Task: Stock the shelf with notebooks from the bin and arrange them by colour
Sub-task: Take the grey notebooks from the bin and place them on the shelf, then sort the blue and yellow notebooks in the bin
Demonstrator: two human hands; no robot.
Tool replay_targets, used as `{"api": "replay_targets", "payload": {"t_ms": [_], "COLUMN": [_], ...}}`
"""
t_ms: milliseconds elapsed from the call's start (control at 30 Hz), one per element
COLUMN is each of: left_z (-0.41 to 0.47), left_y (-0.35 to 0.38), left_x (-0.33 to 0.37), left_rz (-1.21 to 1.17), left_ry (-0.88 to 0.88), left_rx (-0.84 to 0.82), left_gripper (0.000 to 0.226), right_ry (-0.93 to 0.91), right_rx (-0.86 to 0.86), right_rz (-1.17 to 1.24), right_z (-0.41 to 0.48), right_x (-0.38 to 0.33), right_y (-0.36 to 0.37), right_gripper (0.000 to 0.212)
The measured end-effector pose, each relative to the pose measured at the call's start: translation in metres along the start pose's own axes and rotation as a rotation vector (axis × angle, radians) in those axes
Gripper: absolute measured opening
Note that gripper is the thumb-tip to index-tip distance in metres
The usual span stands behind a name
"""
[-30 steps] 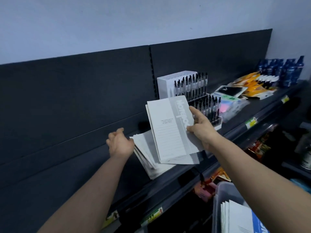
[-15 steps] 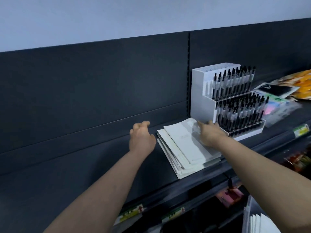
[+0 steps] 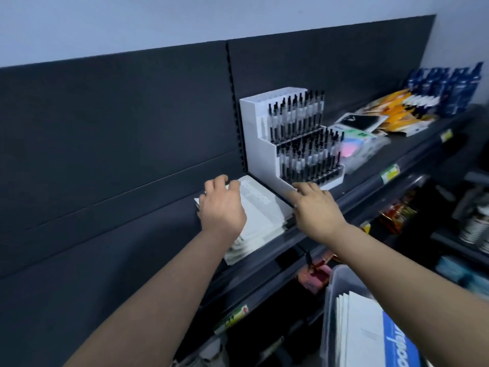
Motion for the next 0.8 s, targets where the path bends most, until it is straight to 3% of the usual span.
{"api": "replay_targets", "payload": {"t_ms": [233, 467, 733, 800], "left_z": [-0.041, -0.108, -0.182, -0.194], "left_y": [0.035, 0.108, 0.193, 0.213], "left_x": [0.134, 0.236, 0.268, 0.265], "left_rz": [0.101, 0.120, 0.293, 0.256], "left_ry": [0.361, 0.577, 0.656, 0.605], "left_rx": [-0.078, -0.289, -0.577, -0.686], "left_gripper": [0.040, 0.043, 0.040, 0.039], "right_ry": [0.170, 0.415, 0.494, 0.508], "right_rx": [-0.024, -0.236, -0.494, -0.571], "right_rz": [-0.054, -0.083, -0.078, -0.057], "right_z": [-0.111, -0.239, -0.331, -0.345], "right_x": [0.108, 0.212, 0.244, 0.245], "right_y": [0.021, 0.065, 0.129, 0.146], "right_gripper": [0.059, 0.058, 0.054, 0.054]}}
Point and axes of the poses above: each hand's wrist, its own z-axis towards the middle knuckle, its own y-axis out of the palm, x = y × z, the point moved 7 cm from there along z, towards the middle knuckle, and after that the axes turned 4 degrees about -z, right-handed, at the moved point
